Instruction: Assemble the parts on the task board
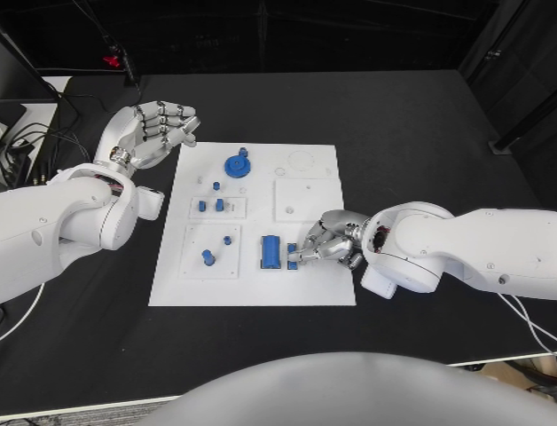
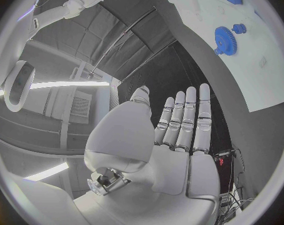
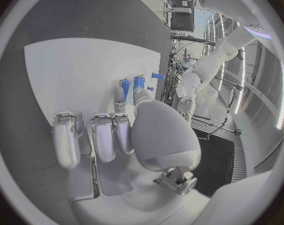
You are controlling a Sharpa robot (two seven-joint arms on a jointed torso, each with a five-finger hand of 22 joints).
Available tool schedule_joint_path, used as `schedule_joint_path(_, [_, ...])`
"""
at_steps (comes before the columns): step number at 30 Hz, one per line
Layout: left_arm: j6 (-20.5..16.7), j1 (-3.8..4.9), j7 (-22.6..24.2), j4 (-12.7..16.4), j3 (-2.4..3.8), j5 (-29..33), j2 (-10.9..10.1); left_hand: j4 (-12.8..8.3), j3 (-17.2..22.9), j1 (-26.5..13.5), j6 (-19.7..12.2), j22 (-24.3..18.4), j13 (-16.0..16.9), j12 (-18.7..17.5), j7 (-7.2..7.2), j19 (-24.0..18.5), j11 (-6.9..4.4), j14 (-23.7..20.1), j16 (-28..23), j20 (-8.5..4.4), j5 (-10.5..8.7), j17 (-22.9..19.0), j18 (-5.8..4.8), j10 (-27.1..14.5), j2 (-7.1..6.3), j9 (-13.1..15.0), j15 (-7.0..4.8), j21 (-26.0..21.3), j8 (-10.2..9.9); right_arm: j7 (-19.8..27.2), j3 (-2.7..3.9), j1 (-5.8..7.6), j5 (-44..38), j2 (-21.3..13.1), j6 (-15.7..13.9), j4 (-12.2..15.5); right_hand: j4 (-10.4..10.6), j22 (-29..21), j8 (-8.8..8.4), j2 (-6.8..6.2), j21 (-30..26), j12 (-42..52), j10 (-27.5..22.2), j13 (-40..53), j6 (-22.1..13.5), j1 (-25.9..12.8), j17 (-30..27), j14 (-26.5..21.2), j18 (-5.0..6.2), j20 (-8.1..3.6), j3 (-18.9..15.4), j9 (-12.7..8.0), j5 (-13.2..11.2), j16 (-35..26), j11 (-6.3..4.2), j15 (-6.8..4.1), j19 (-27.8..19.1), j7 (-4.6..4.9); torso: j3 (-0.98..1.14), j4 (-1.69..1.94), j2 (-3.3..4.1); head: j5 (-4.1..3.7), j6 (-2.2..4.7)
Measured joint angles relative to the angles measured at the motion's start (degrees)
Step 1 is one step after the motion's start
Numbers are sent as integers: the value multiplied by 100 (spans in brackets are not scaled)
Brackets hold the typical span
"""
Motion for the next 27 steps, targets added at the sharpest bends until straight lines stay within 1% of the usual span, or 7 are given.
schedule_joint_path(3, [2,0,-1,-4,0,0,0,0,0,0,0,0,0,0,0,0,0,0,0,0,0,0,0,0,0,0,0,0,0,-25,0,0,-125,1,33,7,1,0,328,37,0,0,-2,0,-50,-35,0,9,0,-58,-178,252,-306,0,-41,-59,-1,-78,1,-1,0,-14,0])
schedule_joint_path(4, [3,-1,-1,-4,0,0,1,0,0,0,0,0,0,0,0,0,0,0,0,0,0,0,0,0,0,0,0,0,0,-50,0,0,-179,4,59,8,3,0,420,56,0,0,-5,0,-69,-54,0,0,0,-70,-228,331,-388,0,-79,-82,11,-97,1,-1,0,-15,0])
schedule_joint_path(8, [8,-3,-2,-5,0,0,4,0,0,0,0,0,0,0,0,0,0,0,0,0,0,0,0,0,0,0,0,0,0,-150,0,0,-336,13,171,8,7,0,632,54,0,0,-1,0,-101,-52,0,19,-1,-98,-347,531,-597,0,-101,-102,-1,-130,1,0,2,-18,0])
schedule_joint_path(16, [12,-5,-4,-7,0,0,4,0,0,0,0,0,0,0,0,0,-20,0,0,0,0,0,0,-20,0,0,0,0,0,-332,-1,0,-524,54,380,-10,6,0,756,111,0,0,-20,0,-130,-42,0,-2,0,-139,-424,676,-672,0,-120,-122,-3,-158,1,1,2,-27,0])
schedule_joint_path(19, [14,-5,-4,-7,0,0,4,0,0,0,0,0,0,0,0,0,-20,0,0,0,0,0,0,-20,0,0,0,0,0,-386,-1,0,-572,80,440,-27,6,0,757,136,0,0,-17,0,-130,-17,0,-2,0,-139,-424,704,-672,0,-125,-122,-3,-158,1,1,2,-30,0])
schedule_joint_path(24, [16,-6,-5,-7,0,0,4,0,0,0,0,0,0,0,0,0,-20,0,0,0,0,0,0,-20,0,0,0,0,0,-441,-1,0,-621,100,472,-49,-10,0,806,255,0,0,0,1,-153,103,0,20,0,-160,-440,789,-662,0,-142,-143,18,-181,1,5,3,-31,0])
schedule_joint_path(27, [17,-7,-6,-6,0,0,4,0,0,0,0,1,0,-1,0,0,-20,0,0,0,0,0,0,-20,0,0,0,0,0,-455,-1,0,-641,115,465,-68,-10,0,831,346,0,0,0,1,-179,194,0,-1,0,-181,-440,837,-537,0,-183,-164,-3,-206,1,5,3,-23,0])
